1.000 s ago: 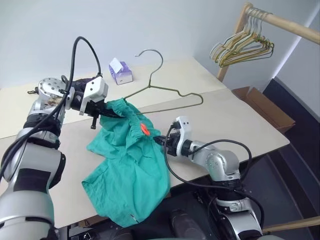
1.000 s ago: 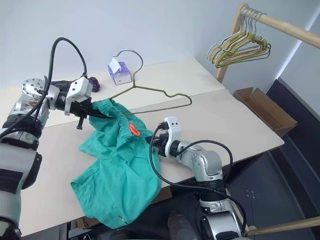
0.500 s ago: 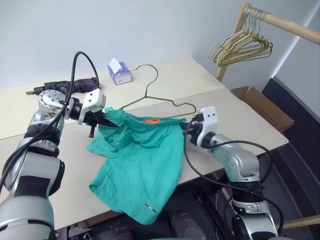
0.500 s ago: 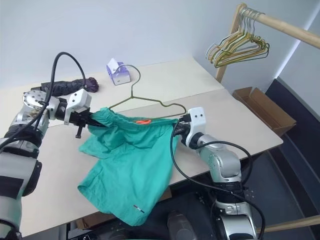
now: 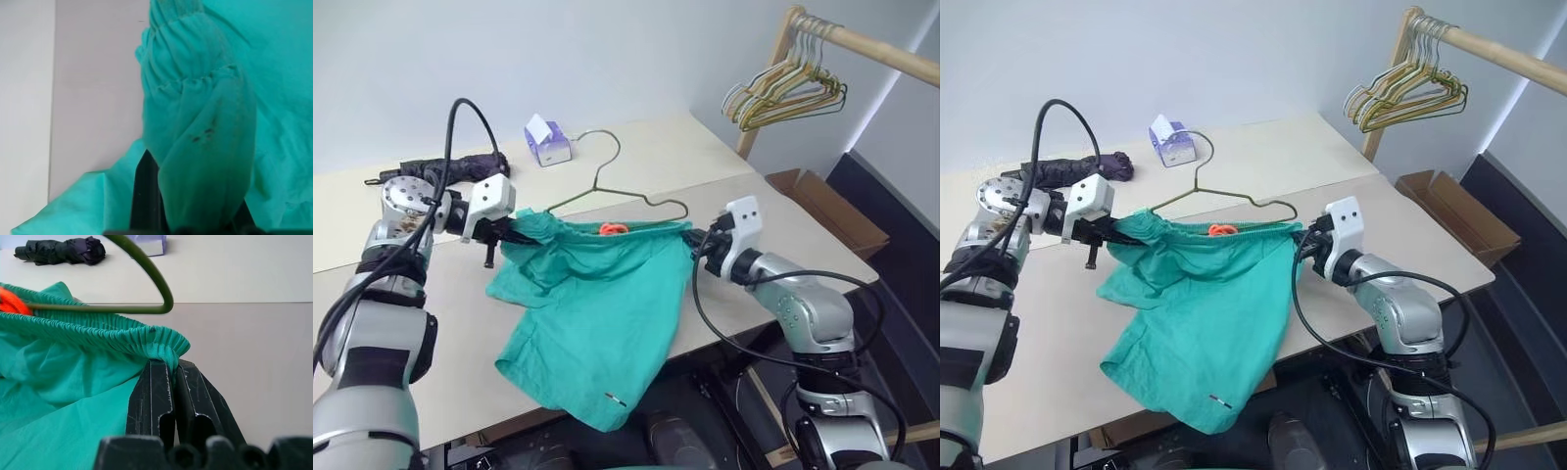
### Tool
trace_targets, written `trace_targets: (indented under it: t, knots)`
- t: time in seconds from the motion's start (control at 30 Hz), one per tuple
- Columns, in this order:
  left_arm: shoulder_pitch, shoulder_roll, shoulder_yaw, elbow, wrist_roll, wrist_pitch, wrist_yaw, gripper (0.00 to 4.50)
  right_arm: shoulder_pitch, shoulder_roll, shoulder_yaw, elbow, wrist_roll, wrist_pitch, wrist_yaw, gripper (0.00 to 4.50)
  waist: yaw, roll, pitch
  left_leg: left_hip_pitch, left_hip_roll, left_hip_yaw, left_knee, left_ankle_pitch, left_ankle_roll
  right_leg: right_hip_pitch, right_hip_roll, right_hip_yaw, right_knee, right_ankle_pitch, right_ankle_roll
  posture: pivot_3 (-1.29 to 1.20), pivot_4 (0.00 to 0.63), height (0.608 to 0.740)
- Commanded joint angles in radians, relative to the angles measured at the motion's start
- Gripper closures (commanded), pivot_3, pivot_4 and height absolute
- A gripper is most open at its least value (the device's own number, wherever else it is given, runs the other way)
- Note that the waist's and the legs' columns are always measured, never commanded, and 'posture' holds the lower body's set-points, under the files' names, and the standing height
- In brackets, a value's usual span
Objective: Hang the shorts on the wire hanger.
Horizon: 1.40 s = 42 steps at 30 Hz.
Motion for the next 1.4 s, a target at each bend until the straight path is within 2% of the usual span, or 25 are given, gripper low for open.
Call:
trace_targets:
  t: [0.03, 0.4, 0.53, 0.87, 0.97, 1.03, 1.07, 1.1, 1.27, 1.33, 1.4]
  knots:
    - [0.037, 0.128, 0.016, 0.009, 0.021, 0.008, -0.045, 4.50, 0.017, -0.076, -0.160, 0.010, -0.036, -0.031, -0.063, 4.48, -0.002, 0.000, 0.000, 0.000, 0.000, 0.000, 0.000, 0.000, 0.000, 0.000, 0.000, 0.000, 0.000, 0.000, 0.000, -0.20, 0.003, 0.740]
    - [0.057, 0.192, -0.047, -0.037, -0.025, 0.035, -0.046, 4.50, 0.004, -0.117, -0.171, 0.083, -0.078, -0.118, -0.113, 4.48, 0.003, 0.000, 0.000, 0.000, 0.000, 0.000, 0.000, 0.000, 0.000, 0.000, 0.000, 0.000, 0.001, 0.000, 0.000, -0.19, 0.008, 0.740]
    - [0.058, 0.207, -0.076, -0.023, 0.023, -0.019, -0.046, 4.50, 0.015, -0.156, -0.162, 0.108, -0.100, -0.197, -0.093, 4.48, 0.006, 0.000, 0.000, 0.000, 0.000, 0.000, 0.000, 0.000, 0.000, 0.000, 0.000, 0.000, 0.000, 0.000, 0.000, -0.19, 0.008, 0.740]
    - [0.025, 0.067, -0.006, 0.019, 0.046, -0.027, 0.014, 4.50, 0.050, -0.222, -0.030, -0.114, -0.038, -0.265, 0.116, 4.48, 0.007, 0.000, 0.000, 0.001, 0.000, 0.001, 0.000, 0.000, 0.000, 0.001, 0.000, 0.000, 0.000, 0.000, 0.000, -0.22, 0.000, 0.740]
    - [0.010, 0.013, 0.022, 0.031, 0.051, -0.030, 0.040, 4.50, 0.051, -0.244, 0.002, -0.155, -0.026, -0.267, 0.179, 3.63, 0.005, 0.000, 0.000, 0.000, 0.000, 0.000, 0.000, 0.000, 0.000, 0.001, 0.000, 0.000, 0.000, 0.000, 0.000, -0.23, 0.000, 0.740]
    - [-0.001, -0.015, 0.038, 0.044, 0.063, -0.038, 0.060, 4.50, 0.046, -0.253, 0.004, -0.150, -0.031, -0.274, 0.200, 2.86, 0.003, 0.000, 0.000, 0.000, 0.000, 0.001, 0.000, 0.000, 0.000, 0.001, 0.000, 0.000, 0.000, 0.000, 0.000, -0.23, 0.000, 0.740]
    - [-0.006, -0.028, 0.045, 0.049, 0.068, -0.042, 0.066, 4.50, 0.043, -0.259, 0.000, -0.145, -0.031, -0.274, 0.208, 2.70, 0.001, -0.001, 0.000, 0.000, 0.000, 0.000, 0.000, 0.000, 0.000, 0.001, 0.000, 0.000, 0.000, 0.000, 0.000, -0.23, 0.000, 0.740]
    - [-0.011, -0.038, 0.052, 0.053, 0.075, -0.048, 0.070, 4.50, 0.040, -0.265, -0.007, -0.140, -0.031, -0.276, 0.221, 2.27, 0.001, -0.001, 0.000, 0.000, 0.000, 0.000, 0.000, 0.000, 0.000, 0.001, 0.000, 0.000, 0.000, 0.000, 0.000, -0.24, 0.000, 0.740]
    - [-0.038, -0.073, 0.083, 0.070, 0.105, -0.073, 0.089, 4.50, 0.016, -0.309, -0.043, -0.112, -0.019, -0.269, 0.286, 0.69, -0.003, -0.001, 0.000, 0.000, -0.001, 0.000, 0.000, 0.000, 0.000, 0.001, 0.000, 0.000, -0.001, 0.000, 0.000, -0.24, 0.000, 0.740]
    - [-0.054, -0.087, 0.093, 0.077, 0.112, -0.084, 0.103, 4.50, -0.042, -0.338, -0.058, -0.066, -0.008, -0.246, 0.316, 0.02, -0.004, -0.001, 0.000, 0.000, -0.001, 0.000, 0.000, 0.000, 0.000, 0.001, 0.000, 0.000, -0.001, 0.000, 0.000, -0.24, 0.000, 0.740]
    - [-0.071, -0.098, 0.102, 0.082, 0.117, -0.094, 0.101, 4.50, -0.132, -0.390, -0.053, -0.007, 0.007, -0.203, 0.379, 0.02, -0.006, -0.001, 0.000, 0.001, -0.001, 0.001, 0.000, 0.000, 0.000, 0.001, -0.001, 0.000, 0.000, 0.000, 0.000, -0.24, 0.000, 0.740]
